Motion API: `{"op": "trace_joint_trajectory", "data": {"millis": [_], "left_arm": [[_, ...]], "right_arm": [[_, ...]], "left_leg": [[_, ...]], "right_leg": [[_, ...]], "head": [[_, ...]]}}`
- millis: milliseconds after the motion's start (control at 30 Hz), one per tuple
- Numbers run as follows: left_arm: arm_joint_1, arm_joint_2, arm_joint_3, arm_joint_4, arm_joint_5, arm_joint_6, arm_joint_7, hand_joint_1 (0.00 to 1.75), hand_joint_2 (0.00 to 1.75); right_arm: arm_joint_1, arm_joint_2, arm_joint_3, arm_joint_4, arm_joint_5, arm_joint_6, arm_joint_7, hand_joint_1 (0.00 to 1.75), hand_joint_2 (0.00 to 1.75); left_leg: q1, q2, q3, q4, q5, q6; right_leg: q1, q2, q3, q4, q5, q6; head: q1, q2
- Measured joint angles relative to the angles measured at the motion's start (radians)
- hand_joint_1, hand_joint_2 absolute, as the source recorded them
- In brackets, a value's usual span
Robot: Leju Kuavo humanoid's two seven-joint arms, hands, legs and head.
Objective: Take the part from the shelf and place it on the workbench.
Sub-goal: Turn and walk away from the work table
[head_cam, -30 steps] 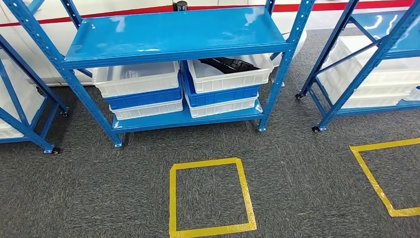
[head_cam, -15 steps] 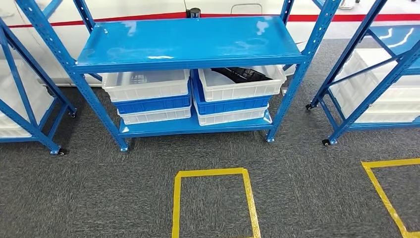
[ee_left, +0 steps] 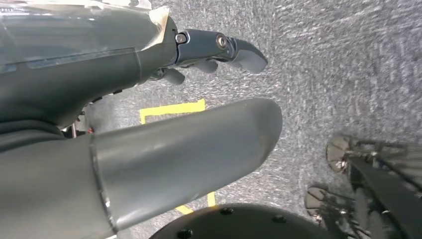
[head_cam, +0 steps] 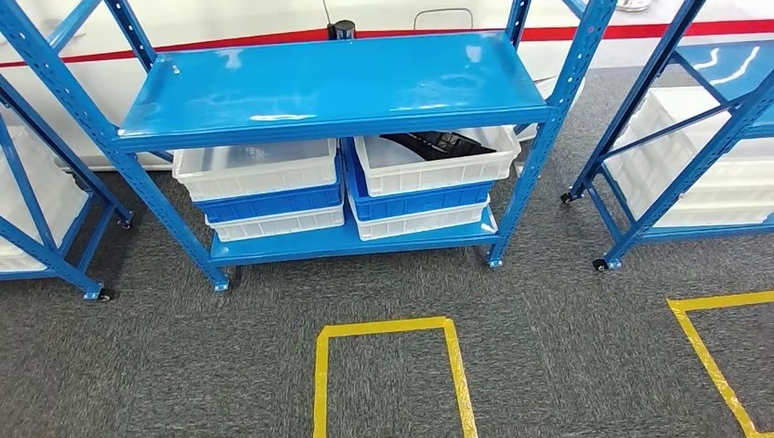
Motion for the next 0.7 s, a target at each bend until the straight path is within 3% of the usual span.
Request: {"op": "trace_joint_trajectory", "data": {"millis": [100,133,200,267,300,333,367,400,433,500,567,600,667,700], "left_arm": [[0.003,-0.001,0.0,0.0,0.0,-0.001,0.002,0.0,0.0],[0.002,-0.001,0.0,0.0,0.0,-0.001,0.002,0.0,0.0],[-0.001,-0.001,0.0,-0.001,0.0,-0.002,0.002,0.0,0.0],[-0.001,-0.002,0.0,-0.001,0.002,-0.002,0.002,0.0,0.0],[0.0,-0.003,0.0,-0.001,0.003,-0.001,0.003,0.0,0.0],[0.0,-0.004,0.0,-0.001,0.005,-0.001,0.004,0.0,0.0],[0.001,-0.005,0.0,-0.001,0.006,0.0,0.004,0.0,0.0],[0.001,-0.006,0.0,-0.001,0.006,0.0,0.005,0.0,0.0],[0.001,-0.006,0.0,-0.001,0.006,0.001,0.005,0.0,0.0],[0.0,-0.006,0.0,-0.001,0.006,0.002,0.006,0.0,0.0],[0.0,-0.007,0.0,-0.001,0.006,0.002,0.006,0.0,0.0],[0.0,-0.007,0.0,-0.001,0.006,0.002,0.006,0.0,0.0],[-0.002,-0.006,0.0,-0.001,0.006,0.002,0.007,0.0,0.0],[-0.003,-0.006,0.0,-0.001,0.006,0.002,0.007,0.0,0.0]], "right_arm": [[-0.002,-0.002,-0.001,0.0,-0.001,0.0,0.001,0.0,0.0],[-0.002,-0.004,-0.001,0.0,-0.001,0.0,0.0,0.0,0.0],[-0.004,-0.005,-0.001,0.0,0.0,0.0,0.0,0.0,0.0],[-0.008,-0.008,-0.003,0.0,0.0,-0.001,-0.002,0.0,0.0],[-0.01,-0.009,-0.004,-0.001,0.0,-0.002,-0.002,0.0,0.0],[-0.011,-0.01,-0.006,-0.001,0.001,-0.002,-0.003,0.0,0.0],[-0.012,-0.011,-0.007,-0.001,0.002,-0.002,-0.002,0.0,0.0],[-0.01,-0.012,-0.007,-0.001,0.004,-0.002,-0.002,0.0,0.0],[-0.008,-0.012,-0.008,-0.001,0.005,-0.001,-0.001,0.0,0.0],[-0.006,-0.012,-0.009,0.0,0.005,0.0,0.0,0.0,0.0],[-0.006,-0.011,-0.01,0.0,0.005,0.0,-0.001,0.0,0.0],[-0.005,-0.011,-0.01,0.0,0.005,0.0,0.0,0.0,0.0],[-0.004,-0.009,-0.01,0.0,0.005,0.0,0.0,0.0,0.0],[-0.004,-0.009,-0.01,0.0,0.005,0.0,0.0,0.0,0.0]], "left_leg": [[0.004,-0.005,0.034,-0.026,0.013,0.009],[0.008,-0.005,0.047,-0.03,0.012,0.01],[0.012,-0.006,0.06,-0.035,0.01,0.015],[0.014,-0.007,0.063,-0.034,0.004,0.016],[0.016,-0.008,0.067,-0.034,-0.001,0.015],[0.019,-0.009,0.073,-0.034,-0.006,0.012],[0.022,-0.011,0.081,-0.034,-0.012,0.008],[0.025,-0.014,0.089,-0.034,-0.019,0.002],[0.026,-0.016,0.098,-0.032,-0.028,-0.005],[0.024,-0.016,0.107,-0.03,-0.047,-0.022],[0.025,-0.013,0.114,-0.02,-0.053,-0.035],[0.027,-0.011,0.118,-0.008,-0.057,-0.041],[0.031,-0.008,0.096,0.048,-0.08,-0.05],[0.031,-0.007,0.066,0.097,-0.101,-0.055]], "right_leg": [[0.0,-0.001,0.014,0.027,-0.005,0.016],[0.0,0.0,0.003,0.055,-0.016,0.019],[-0.002,0.002,-0.054,0.153,-0.054,0.021],[-0.007,0.002,-0.133,0.261,-0.095,0.023],[-0.009,0.002,-0.157,0.281,-0.101,0.027],[-0.012,0.002,-0.167,0.27,-0.091,0.036],[-0.015,0.002,-0.156,0.224,-0.061,0.049],[-0.021,0.002,-0.135,0.156,-0.018,0.064],[-0.024,0.0,-0.115,0.092,0.016,0.071],[-0.025,-0.006,-0.09,0.022,0.042,0.057],[-0.023,-0.006,-0.079,0.019,0.037,0.025],[-0.025,-0.004,-0.072,0.018,0.041,0.017],[-0.025,-0.002,-0.052,0.017,0.038,0.003],[-0.023,-0.003,-0.047,0.016,0.034,-0.001]], "head": [[0.0,0.0],[0.003,0.0],[0.009,0.0],[0.013,0.0],[0.012,0.0],[0.013,0.0],[0.013,0.0],[0.014,0.0],[0.017,0.0],[0.02,0.0],[0.018,0.0],[0.014,0.0],[0.006,0.0],[0.002,0.0]]}}
